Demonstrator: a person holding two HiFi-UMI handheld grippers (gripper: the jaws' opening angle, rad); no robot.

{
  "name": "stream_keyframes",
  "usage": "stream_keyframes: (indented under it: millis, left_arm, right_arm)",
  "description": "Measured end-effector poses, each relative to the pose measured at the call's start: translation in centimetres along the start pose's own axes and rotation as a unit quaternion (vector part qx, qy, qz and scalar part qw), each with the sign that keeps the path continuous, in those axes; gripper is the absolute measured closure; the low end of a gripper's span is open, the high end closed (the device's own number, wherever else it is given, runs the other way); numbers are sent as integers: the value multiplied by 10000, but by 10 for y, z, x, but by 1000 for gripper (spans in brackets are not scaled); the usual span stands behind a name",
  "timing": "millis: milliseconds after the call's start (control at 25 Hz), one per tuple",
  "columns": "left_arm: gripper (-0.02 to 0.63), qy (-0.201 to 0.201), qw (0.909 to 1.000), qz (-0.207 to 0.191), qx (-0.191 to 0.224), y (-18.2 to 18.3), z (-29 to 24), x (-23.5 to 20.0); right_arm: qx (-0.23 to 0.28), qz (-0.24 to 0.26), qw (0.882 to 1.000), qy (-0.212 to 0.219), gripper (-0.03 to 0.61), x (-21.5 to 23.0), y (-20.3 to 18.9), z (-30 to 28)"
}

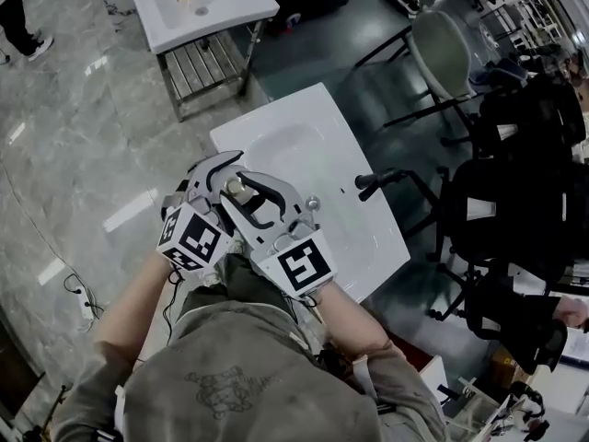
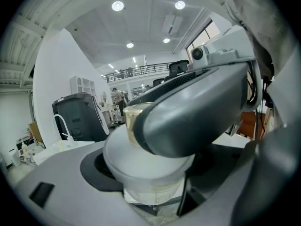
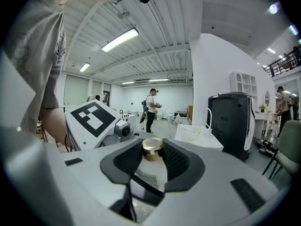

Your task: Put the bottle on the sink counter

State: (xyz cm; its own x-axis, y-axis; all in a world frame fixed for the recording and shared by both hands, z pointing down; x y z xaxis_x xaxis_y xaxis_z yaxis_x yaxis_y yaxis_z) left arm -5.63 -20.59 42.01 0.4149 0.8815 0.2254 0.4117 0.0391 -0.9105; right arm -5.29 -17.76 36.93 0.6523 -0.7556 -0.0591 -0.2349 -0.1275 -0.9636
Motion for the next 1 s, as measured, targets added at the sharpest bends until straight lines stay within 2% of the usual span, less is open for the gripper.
stream_keyframes:
  millis: [400,680,1000]
  left_arm:
    - [278,-96,9999,124,-51,-46,-61,-39]
    - [278,-61,9997,205,-119,-75,-89,-55]
    - [278,-203,9992,214,-280,-106,-114,-63]
  right_arm:
    - [-273,-77,9995,110,442,57,-45,-47]
    - [-237,-214,9993,182,442,81,-73,-71]
    - [-352,-339,9986,180,442,99,-105,-90]
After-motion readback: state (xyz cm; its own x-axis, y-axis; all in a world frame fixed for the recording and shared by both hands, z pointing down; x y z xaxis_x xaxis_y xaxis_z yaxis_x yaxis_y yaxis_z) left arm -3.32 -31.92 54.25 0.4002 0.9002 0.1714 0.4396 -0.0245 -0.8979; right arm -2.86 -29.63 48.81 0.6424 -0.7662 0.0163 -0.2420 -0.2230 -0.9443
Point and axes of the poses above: the fingertips, and each gripper's own axes: z backward along the fingers, x to its right, y out of its top, the point moved 4 cm from there along z, backward along the fingers
